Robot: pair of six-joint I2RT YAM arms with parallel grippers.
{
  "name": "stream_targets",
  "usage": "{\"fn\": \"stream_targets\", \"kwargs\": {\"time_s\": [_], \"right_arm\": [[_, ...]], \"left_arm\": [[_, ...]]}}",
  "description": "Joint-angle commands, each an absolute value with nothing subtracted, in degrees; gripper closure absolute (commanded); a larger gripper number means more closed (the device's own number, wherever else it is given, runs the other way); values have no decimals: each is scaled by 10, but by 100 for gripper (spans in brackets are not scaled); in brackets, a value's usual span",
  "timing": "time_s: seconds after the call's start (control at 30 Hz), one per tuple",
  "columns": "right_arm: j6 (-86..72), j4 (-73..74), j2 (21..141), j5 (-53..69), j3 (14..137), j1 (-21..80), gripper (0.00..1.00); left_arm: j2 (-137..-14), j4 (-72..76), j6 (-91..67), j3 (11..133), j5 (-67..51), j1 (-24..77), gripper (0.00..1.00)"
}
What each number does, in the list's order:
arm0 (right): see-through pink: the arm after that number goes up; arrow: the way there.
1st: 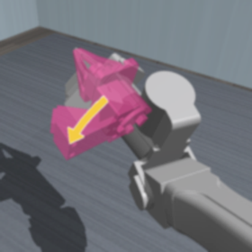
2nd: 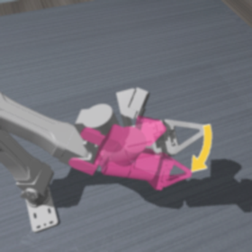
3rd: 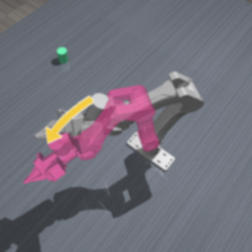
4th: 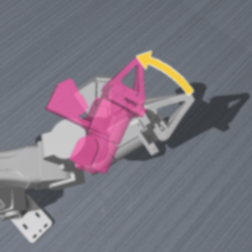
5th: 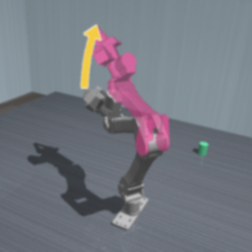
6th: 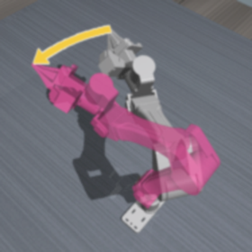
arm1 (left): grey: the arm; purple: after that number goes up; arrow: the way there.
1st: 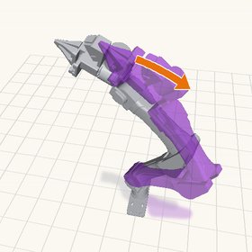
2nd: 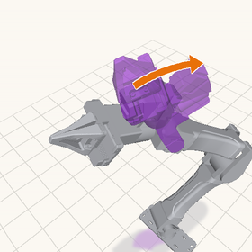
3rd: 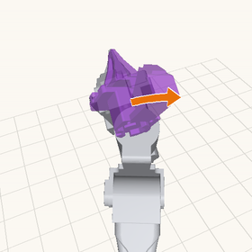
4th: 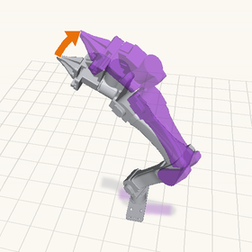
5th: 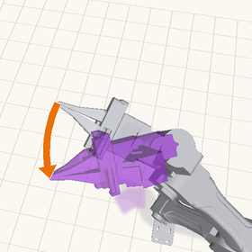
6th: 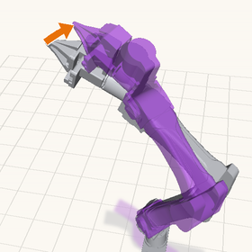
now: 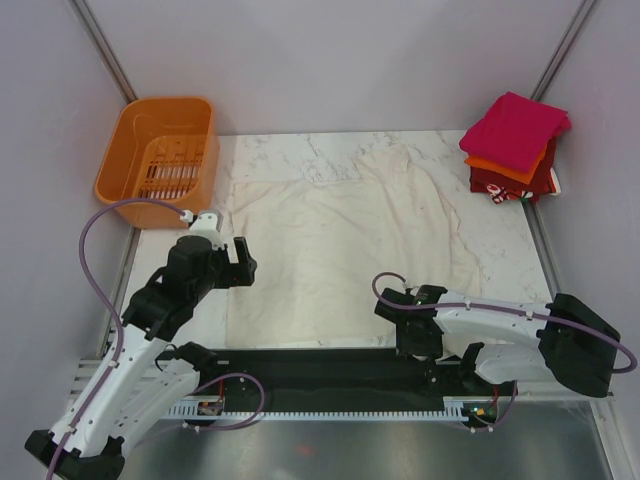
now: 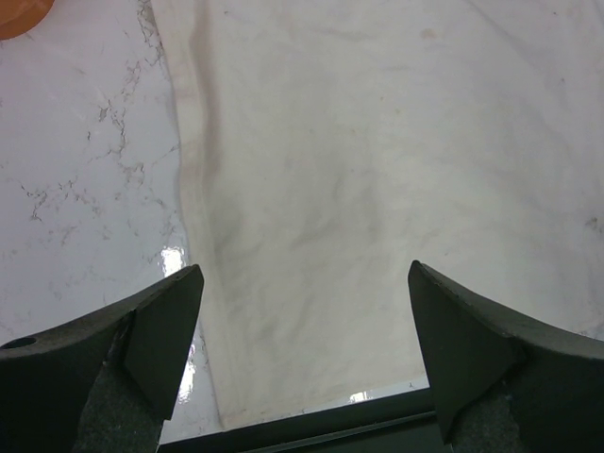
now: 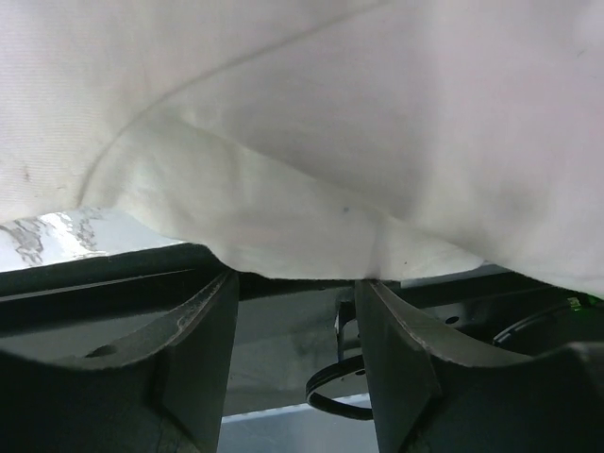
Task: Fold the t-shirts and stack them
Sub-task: Flatten the tshirt out
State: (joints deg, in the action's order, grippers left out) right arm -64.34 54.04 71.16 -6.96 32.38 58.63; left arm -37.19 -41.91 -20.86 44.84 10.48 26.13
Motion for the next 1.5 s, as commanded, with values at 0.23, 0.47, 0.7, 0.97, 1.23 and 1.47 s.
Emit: {"fn": "stream_targets", "kwargs": {"time_s": [0.23,0.47,0.7,0.97,1.23,1.47], "right_arm": [[-613,506,783,-133,339,592,70],[-601,521,773,-141,359,592,100],[-568,555,748,-168,431,597,100],[-527,540,732,-224,489,592,100],[-502,453,708,-192,462,569,100],[-467,396,717,-164,423,545,100]], "left_arm": [[-376,-416,-224,459,120,263,2],[-382,-416,-225,459,123,263,2],[-417,-479,-329,498,150,251,0],[-536,-495,-425,454,-80,200,0],[-459,-607,-487,361,-110,153,0],[-481,-664,-636,351,-19,352,0]]}}
